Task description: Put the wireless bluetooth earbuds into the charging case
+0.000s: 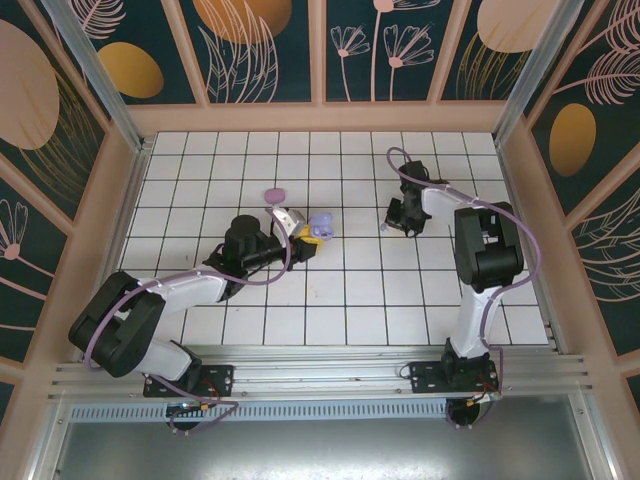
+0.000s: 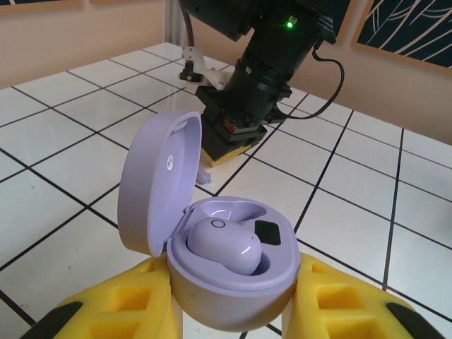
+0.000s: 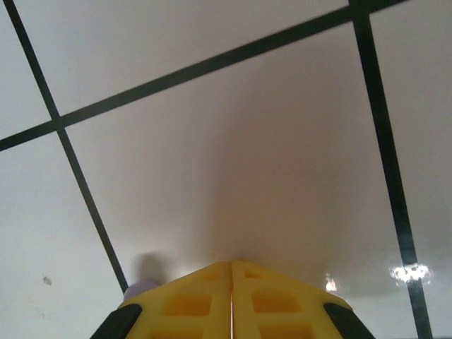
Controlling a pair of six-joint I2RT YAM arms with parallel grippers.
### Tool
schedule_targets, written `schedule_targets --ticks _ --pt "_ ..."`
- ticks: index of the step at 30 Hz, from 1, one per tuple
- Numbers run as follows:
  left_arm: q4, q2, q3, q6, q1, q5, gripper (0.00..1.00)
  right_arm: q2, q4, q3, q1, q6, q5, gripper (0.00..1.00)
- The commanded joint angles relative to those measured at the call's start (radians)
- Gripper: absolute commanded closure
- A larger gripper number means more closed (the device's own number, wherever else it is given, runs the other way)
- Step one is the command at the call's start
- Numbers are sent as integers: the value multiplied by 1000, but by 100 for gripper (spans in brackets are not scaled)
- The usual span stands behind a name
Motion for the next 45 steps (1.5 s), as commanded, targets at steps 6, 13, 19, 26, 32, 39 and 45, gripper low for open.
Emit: schedule_targets --ticks 6,13,19,26,32,39,45 --pt "-8 -3 10 28 -4 -14 100 81 32 85 15 -116 -4 94" --pt "-13 -8 3 27 -4 -18 100 78 41 81 68 -163 3 96" --pt "-13 -21 -12 22 -4 -23 100 50 59 42 126 -197 41 97" --pt "-13 -40 -25 20 -3 -29 100 32 54 11 167 -203 61 98" --pt "-15 -58 -37 20 -4 -31 100 -27 50 -37 210 -237 83 98" --pt "-14 -67 -39 17 -4 -31 100 -137 59 -61 231 -235 104 98" --pt "-14 -75 -40 20 -4 -31 100 -243 41 -79 216 -76 160 89"
